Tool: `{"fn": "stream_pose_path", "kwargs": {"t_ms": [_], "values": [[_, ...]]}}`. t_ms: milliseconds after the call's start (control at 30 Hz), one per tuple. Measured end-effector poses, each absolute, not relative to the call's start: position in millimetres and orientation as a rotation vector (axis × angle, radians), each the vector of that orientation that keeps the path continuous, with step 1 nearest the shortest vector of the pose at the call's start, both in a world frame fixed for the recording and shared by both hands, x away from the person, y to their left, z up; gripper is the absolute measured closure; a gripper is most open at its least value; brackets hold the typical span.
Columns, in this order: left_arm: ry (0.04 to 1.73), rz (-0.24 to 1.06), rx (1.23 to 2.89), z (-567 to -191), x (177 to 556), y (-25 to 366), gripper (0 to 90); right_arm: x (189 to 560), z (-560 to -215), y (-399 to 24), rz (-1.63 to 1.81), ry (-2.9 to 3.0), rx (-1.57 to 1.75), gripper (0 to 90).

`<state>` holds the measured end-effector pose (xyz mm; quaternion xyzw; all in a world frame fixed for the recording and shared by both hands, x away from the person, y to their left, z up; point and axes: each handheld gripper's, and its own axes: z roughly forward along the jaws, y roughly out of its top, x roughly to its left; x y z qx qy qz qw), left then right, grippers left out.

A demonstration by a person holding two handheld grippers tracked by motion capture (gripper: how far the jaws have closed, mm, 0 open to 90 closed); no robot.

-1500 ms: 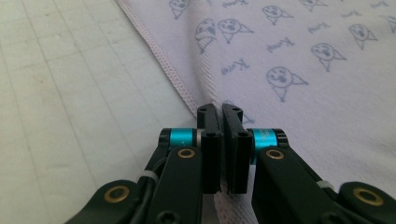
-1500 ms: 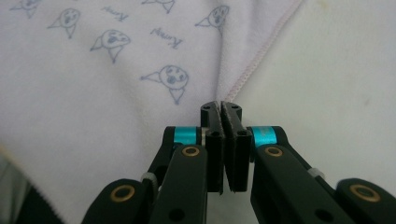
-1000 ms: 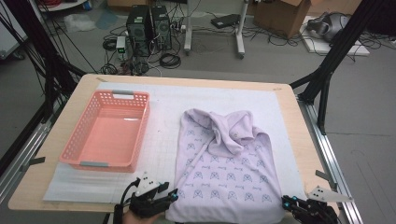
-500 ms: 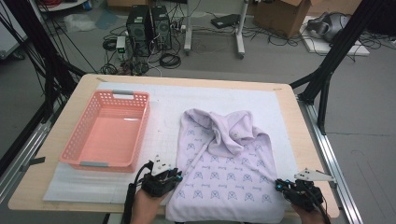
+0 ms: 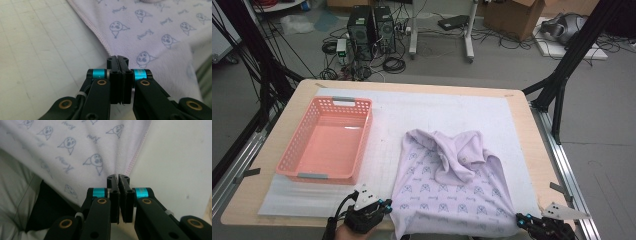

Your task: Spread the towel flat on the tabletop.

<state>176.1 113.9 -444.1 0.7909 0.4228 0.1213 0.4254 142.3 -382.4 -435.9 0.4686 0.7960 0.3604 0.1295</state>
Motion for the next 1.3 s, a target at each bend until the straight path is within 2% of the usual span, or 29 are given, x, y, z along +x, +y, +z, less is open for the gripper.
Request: {"fn": "stream_pose_path", "kwargs": {"t_ms": [67, 167, 233, 467, 567, 600, 633, 667, 700, 733, 800, 1100, 1167, 1200, 1300], "values": [[1.039, 0.296, 1.962, -444.5, 176.7, 112.5, 86.0, 137.6, -435.6, -383.9, 1.061, 2.315, 1.363, 87.3], [1.041, 0.311, 1.935, -444.5, 188.9, 108.8, 67.0, 141.6, -432.9, -380.3, 1.075, 2.301, 1.355, 82.1], [1.041, 0.334, 1.912, -443.3, 200.7, 105.4, 60.9, 147.8, -431.0, -375.9, 1.073, 2.285, 1.335, 75.9], [1.077, 0.346, 1.924, -446.0, 245.3, 86.9, 49.3, 185.9, -433.6, -362.8, 1.007, 2.235, 1.306, 68.0], [1.092, 0.332, 1.955, -450.2, 255.4, 79.8, 49.6, 202.4, -436.8, -359.9, 0.95, 2.207, 1.324, 66.8], [1.077, 0.363, 1.963, -450.8, 255.0, 77.6, 50.8, 207.0, -438.5, -359.8, 0.938, 2.194, 1.34, 66.8], [1.043, 0.426, 1.999, -451.1, 253.5, 76.5, 58.4, 211.5, -440.5, -360.2, 0.933, 2.192, 1.343, 67.5], [1.023, 0.431, 2.007, -451.3, 253.0, 77.3, 71.1, 215.5, -442.7, -360.9, 0.933, 2.201, 1.349, 70.4], [1.029, 0.403, 1.995, -451.5, 252.8, 77.4, 82.2, 216.8, -443.1, -362.3, 0.955, 2.205, 1.346, 77.4], [1.032, 0.408, 1.997, -451.4, 252.1, 76.9, 83.4, 217.5, -443.1, -363.5, 0.974, 2.22, 1.349, 84.1], [1.037, 0.408, 1.999, -450.8, 250.0, 77.2, 84.9, 215.6, -443.2, -364.2, 0.988, 2.234, 1.34, 87.7], [1.003, 0.349, 1.991, -449.2, 228.2, 90.7, 83.5, 191.0, -439.2, -375.1, 1.025, 2.283, 1.338, 88.1], [0.988, 0.367, 1.968, -444.1, 229.6, 90.2, 74.1, 191.1, -435.1, -372.6, 1.028, 2.279, 1.317, 84.1], [0.977, 0.376, 1.947, -440.5, 231.7, 89.7, 67.3, 192.8, -433.0, -370.9, 1.027, 2.27, 1.306, 78.7], [0.938, 0.384, 1.891, -430.3, 241.4, 86.1, 57.3, 202.0, -427.5, -366.1, 1.036, 2.248, 1.274, 73.9]]}}
